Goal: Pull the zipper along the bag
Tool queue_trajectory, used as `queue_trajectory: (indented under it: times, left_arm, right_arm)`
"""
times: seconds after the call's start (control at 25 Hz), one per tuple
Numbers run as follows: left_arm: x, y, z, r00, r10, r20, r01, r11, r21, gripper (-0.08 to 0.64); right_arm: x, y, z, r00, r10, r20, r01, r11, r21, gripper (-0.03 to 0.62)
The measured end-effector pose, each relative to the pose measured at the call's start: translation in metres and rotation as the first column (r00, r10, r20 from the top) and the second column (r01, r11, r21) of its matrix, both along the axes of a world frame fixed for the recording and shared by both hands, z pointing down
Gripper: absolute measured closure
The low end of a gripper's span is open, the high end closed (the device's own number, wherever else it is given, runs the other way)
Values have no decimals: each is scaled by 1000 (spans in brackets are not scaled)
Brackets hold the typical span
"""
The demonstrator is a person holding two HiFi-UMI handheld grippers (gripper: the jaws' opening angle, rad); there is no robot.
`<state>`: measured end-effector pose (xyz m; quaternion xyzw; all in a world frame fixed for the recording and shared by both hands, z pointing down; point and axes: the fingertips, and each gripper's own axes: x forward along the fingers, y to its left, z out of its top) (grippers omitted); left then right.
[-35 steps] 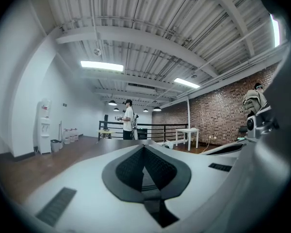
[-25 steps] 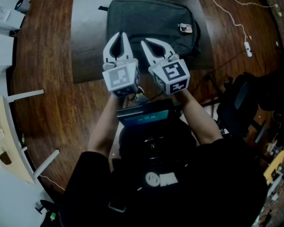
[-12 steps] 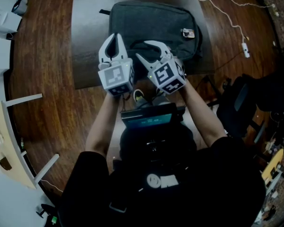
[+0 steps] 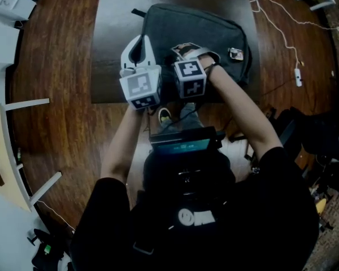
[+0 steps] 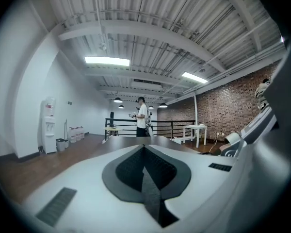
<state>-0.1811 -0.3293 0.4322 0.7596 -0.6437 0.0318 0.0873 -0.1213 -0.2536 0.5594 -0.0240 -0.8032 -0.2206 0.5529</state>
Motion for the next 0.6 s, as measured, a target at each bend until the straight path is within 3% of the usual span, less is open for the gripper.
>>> queue_trajectory:
  times: [0.12, 0.24, 0.32, 0.48, 0.6]
  left_arm:
    - [-6, -5, 4, 999, -34, -9, 34, 999, -7, 557]
    - [-8, -5, 7, 999, -45, -9, 45, 999, -10, 557]
    - [-14, -4, 8, 998, -63, -13, 63, 998, -14, 557]
    - [-21, 0, 4, 997, -73, -12, 73, 997, -5, 557]
    - [-23, -1, 4, 997, -76, -9, 76, 997, -4, 557]
  right_arm:
    - [-3, -1, 3, 995, -59, -85, 51, 995, -90, 394]
    - [-2, 3, 14, 962, -146, -232, 122, 986, -117, 416]
    - [-2, 7, 16, 948, -195, -250, 167, 977, -129, 456]
    - [-4, 8, 8, 991, -113, -70, 95, 972, -216, 505]
    - [-7, 0, -2, 996, 21, 90, 6, 959, -283, 528]
